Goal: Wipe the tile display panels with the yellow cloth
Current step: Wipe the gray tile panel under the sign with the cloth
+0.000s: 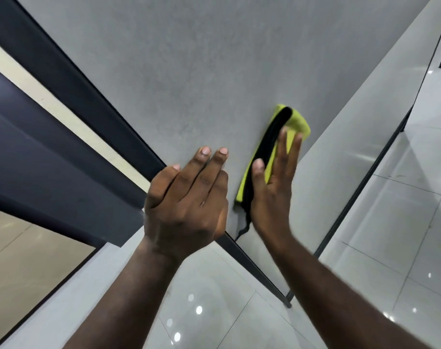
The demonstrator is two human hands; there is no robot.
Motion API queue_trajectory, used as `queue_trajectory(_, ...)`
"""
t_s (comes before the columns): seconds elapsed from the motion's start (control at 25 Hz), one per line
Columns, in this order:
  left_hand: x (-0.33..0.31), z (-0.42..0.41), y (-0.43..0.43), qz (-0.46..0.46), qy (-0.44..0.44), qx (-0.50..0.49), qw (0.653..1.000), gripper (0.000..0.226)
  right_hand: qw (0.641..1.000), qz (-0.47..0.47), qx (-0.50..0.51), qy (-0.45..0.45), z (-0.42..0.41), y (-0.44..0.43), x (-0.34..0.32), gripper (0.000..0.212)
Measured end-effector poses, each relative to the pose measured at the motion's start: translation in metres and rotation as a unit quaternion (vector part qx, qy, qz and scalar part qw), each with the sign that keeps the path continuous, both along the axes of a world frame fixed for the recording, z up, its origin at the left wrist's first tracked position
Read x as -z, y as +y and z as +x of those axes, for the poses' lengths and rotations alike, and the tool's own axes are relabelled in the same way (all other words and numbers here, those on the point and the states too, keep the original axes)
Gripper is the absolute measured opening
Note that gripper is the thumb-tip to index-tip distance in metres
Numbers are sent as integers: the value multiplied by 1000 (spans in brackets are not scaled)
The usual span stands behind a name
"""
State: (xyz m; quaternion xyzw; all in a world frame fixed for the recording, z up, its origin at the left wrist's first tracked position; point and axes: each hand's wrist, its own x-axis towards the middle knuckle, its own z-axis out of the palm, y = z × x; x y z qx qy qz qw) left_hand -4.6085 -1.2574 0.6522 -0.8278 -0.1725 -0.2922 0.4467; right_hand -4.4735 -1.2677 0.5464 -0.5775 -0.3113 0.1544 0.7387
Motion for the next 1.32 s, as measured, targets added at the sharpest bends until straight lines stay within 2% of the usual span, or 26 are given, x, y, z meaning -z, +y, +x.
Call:
queue_trajectory(0.08, -15, 12, -3, -19, -25, -53, 998, 27, 994, 31, -29, -105, -12, -7, 14, 63)
queue_trajectory(0.12, -24, 17, -6, -10, -38, -79, 996, 30, 993, 30, -34, -105, -10, -7, 21, 63)
queue_trajectory(0.24, -57, 33, -7, 11, -59, -149, 987, 45, 998, -29, 2, 59, 33, 17, -3, 67)
queue_trajectory(0.28, -64, 35, -8, 16, -61, -170, 983, 51, 999, -17, -4, 49, 46, 23, -20, 66)
queue_trajectory(0.32, -70, 38, -7, 16, -61, -186, 981, 57, 1000, 20, -9, -22, 51, 25, -36, 65)
queue_trajectory(0.4, -80, 44, -7, 1, -70, -230, 971, 69, 974, 109, -44, -196, 51, 17, -53, 63)
queue_trajectory(0.48, -85, 53, -7, -31, -72, -261, 962, 82, 943, 111, -54, -309, 66, 15, -44, 63)
queue_trajectory(0.52, -84, 56, -8, -38, -68, -274, 958, 86, 946, 101, -53, -303, 78, 18, -35, 64)
queue_trajectory(0.6, -81, 64, -5, -18, -52, -302, 952, 92, 987, 45, -55, -144, 103, 27, -34, 69)
queue_trajectory(0.64, -78, 66, -3, -13, -51, -317, 947, 93, 994, 18, -69, -82, 109, 28, -40, 71)
queue_trajectory(0.68, -77, 67, -2, -10, -52, -323, 945, 93, 992, 18, -90, -87, 109, 25, -48, 72)
queue_trajectory(0.72, -76, 68, -1, -8, -59, -323, 944, 93, 980, 46, -108, -159, 107, 20, -50, 71)
queue_trajectory(0.8, -74, 68, 0, -2, -65, -321, 945, 91, 922, 106, -139, -347, 101, 6, -43, 70)
queue_trajectory(0.84, -73, 69, -1, -1, -62, -321, 945, 91, 906, 116, -125, -388, 107, 5, -41, 68)
queue_trajectory(0.88, -73, 69, -1, 0, -58, -324, 944, 91, 920, 101, -108, -363, 115, 7, -38, 68)
queue_trajectory(0.96, -74, 70, 0, -2, -55, -327, 943, 93, 981, 13, -109, -158, 125, 12, -40, 72)
queue_trajectory(1.0, -73, 70, 1, -3, -56, -328, 943, 93, 988, -16, -119, -94, 125, 10, -45, 77)
queue_trajectory(1.04, -73, 70, 1, -2, -57, -328, 943, 93, 986, -4, -129, -103, 120, 4, -51, 80)
queue_trajectory(1.08, -72, 70, 0, 0, -57, -328, 943, 92, 977, 28, -148, -153, 113, -1, -54, 82)
queue_trajectory(1.2, -72, 69, 0, 1, -58, -323, 945, 92, 932, 121, -205, -274, 104, -3, -81, 85)
queue_trajectory(1.28, -71, 70, 1, 0, -59, -319, 946, 93, 935, 127, -153, -293, 126, 17, -89, 84)
queue_trajectory(1.32, -71, 70, 1, -4, -60, -317, 947, 93, 953, 109, -126, -252, 138, 27, -84, 84)
